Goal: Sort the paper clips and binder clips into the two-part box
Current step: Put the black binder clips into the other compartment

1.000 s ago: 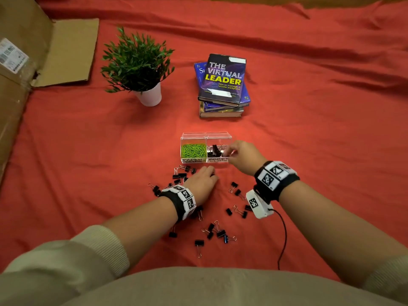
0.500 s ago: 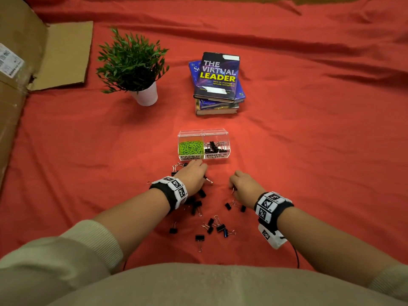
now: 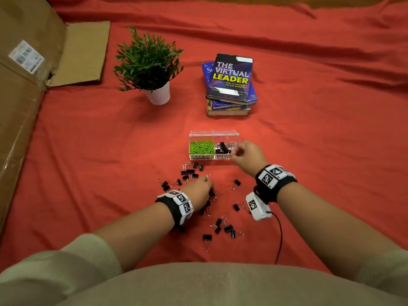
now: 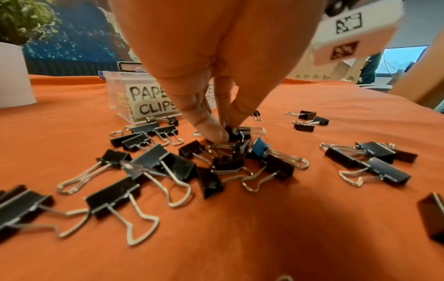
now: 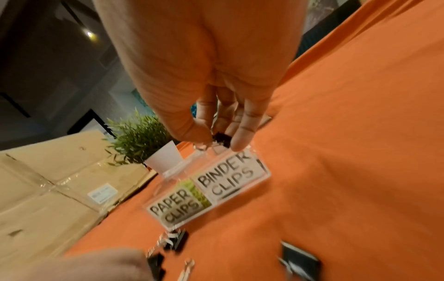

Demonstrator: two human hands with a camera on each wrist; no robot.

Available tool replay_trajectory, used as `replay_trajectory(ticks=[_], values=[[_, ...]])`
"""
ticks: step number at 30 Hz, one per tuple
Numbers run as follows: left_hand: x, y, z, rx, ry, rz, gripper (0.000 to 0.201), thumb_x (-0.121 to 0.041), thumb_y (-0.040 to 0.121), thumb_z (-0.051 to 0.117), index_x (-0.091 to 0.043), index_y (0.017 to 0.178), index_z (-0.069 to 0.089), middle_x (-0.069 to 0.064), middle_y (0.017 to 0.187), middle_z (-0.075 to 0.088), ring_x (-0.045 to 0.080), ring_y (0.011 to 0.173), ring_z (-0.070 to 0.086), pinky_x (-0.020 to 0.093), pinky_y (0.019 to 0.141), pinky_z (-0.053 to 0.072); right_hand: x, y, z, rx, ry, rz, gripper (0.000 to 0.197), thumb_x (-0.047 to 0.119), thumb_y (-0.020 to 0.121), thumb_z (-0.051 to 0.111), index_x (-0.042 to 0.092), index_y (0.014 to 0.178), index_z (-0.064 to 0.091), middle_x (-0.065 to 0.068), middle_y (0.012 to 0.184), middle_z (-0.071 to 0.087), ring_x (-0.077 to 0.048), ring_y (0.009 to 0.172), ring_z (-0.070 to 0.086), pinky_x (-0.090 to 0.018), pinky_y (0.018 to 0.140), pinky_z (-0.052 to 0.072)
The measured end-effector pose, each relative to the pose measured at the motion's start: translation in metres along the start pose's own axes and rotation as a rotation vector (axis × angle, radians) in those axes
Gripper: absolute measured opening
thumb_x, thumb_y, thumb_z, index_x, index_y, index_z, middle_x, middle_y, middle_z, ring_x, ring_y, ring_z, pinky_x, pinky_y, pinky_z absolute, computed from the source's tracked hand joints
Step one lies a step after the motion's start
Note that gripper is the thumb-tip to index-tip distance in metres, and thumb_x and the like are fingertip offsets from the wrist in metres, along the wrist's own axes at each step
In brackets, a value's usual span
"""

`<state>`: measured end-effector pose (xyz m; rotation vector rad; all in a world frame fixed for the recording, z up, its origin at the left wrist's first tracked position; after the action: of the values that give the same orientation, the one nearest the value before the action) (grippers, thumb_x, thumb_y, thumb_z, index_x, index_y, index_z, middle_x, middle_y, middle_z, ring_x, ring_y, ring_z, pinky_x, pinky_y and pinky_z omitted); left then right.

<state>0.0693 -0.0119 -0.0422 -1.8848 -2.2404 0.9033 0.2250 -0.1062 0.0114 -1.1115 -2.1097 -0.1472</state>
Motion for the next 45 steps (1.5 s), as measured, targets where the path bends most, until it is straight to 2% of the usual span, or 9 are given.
replay_trajectory(ticks=[7,10,17,22,26,30,37,41,45], values=[[-0.008,0.002,0.005,-0.01,0.043,0.034,0.033,-0.021,0.091,0.056,-0.002,0.117,0.049,0.015,0.127,0.04,0.035,0.104,0.057,0.045,0.087,0.049,0.016,0.025,0.003,-0.017,-0.097,-0.119,0.013,0.002,0.08,0.058,0.006,0.087,0.067,-0.01,0.096,0.058,-0.019,0.084,0.052,-0.026,0.08,0.04],[-0.008,0.002,0.003,-0.007,0.043,0.033,0.028,-0.018,0.092,0.057,-0.002,0.113,0.049,0.015,0.123,0.042,0.035,0.099,0.057,0.045,0.081,0.049,0.014,0.012,0.006,0.015,-0.167,-0.188,0.016,0.003,0.081,0.055,0.007,0.092,0.066,-0.008,0.1,0.058,-0.021,0.096,0.053,-0.028,0.086,0.041],[-0.008,0.001,0.002,-0.02,-0.01,0.016,0.033,-0.022,0.091,0.059,-0.004,0.116,0.047,0.014,0.131,0.042,0.035,0.113,0.052,0.043,0.09,0.045,-0.037,-0.047,0.045,0.418,-0.459,-0.178,0.032,0.003,0.083,0.051,0.008,0.114,0.061,-0.006,0.114,0.051,-0.024,0.107,0.049,-0.035,0.093,0.046],[-0.01,-0.001,0.0,-0.058,-0.051,0.02,0.029,-0.024,0.089,0.061,-0.006,0.108,0.047,0.011,0.12,0.049,0.031,0.11,0.052,0.04,0.09,0.044,-0.05,-0.056,0.038,0.337,-0.379,-0.114,0.022,0.008,0.081,0.054,0.005,0.102,0.062,-0.009,0.104,0.054,-0.027,0.1,0.053,-0.033,0.085,0.045],[-0.015,-0.003,-0.006,-0.089,-0.059,0.052,0.024,-0.024,0.09,0.059,-0.007,0.103,0.047,0.01,0.111,0.054,0.028,0.105,0.051,0.035,0.086,0.042,-0.071,-0.062,0.014,0.203,-0.274,0.042,0.031,0.018,0.08,0.061,0.01,0.109,0.061,-0.008,0.103,0.055,-0.025,0.097,0.056,-0.032,0.086,0.046],[-0.019,-0.007,-0.008,-0.1,-0.074,0.074,0.023,-0.024,0.089,0.06,-0.01,0.1,0.047,0.007,0.107,0.056,0.026,0.101,0.054,0.034,0.081,0.042,-0.094,-0.081,0.009,0.245,-0.308,0.139,0.034,0.023,0.083,0.06,0.012,0.115,0.059,-0.007,0.108,0.055,-0.025,0.104,0.054,-0.033,0.092,0.045],[-0.013,-0.004,-0.014,-0.095,-0.28,0.049,0.017,-0.014,0.084,0.063,-0.018,0.095,0.05,-0.002,0.105,0.053,0.021,0.093,0.056,0.033,0.081,0.046,-0.094,-0.105,0.026,0.303,-0.298,0.108,0.05,0.025,0.078,0.067,0.017,0.126,0.052,-0.006,0.118,0.043,-0.026,0.111,0.043,-0.035,0.099,0.041],[-0.013,0.005,-0.024,-0.148,-0.357,0.033,0.018,-0.015,0.086,0.063,-0.017,0.102,0.056,-0.003,0.106,0.052,0.015,0.095,0.054,0.024,0.085,0.043,-0.086,-0.107,0.034,0.344,-0.341,0.043,0.04,0.008,0.078,0.06,0.014,0.118,0.056,-0.006,0.118,0.043,-0.028,0.107,0.045,-0.036,0.093,0.042],[-0.02,0.019,-0.047,-0.219,-0.43,0.02,0.025,-0.018,0.087,0.064,-0.015,0.112,0.06,0.0,0.111,0.052,0.015,0.102,0.054,0.026,0.095,0.043,-0.077,-0.104,0.041,0.39,-0.328,-0.021,0.032,0.004,0.077,0.057,0.007,0.109,0.06,-0.008,0.116,0.045,-0.027,0.103,0.05,-0.037,0.091,0.045]])
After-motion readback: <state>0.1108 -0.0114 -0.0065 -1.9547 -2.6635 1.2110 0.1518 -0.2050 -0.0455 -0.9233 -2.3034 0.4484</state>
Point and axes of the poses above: each hand's wrist, its own y-axis towards the middle knuckle, its own z-axis out of the palm, x = y × z, the point moved 4 cm from there along y, towards the middle knuckle
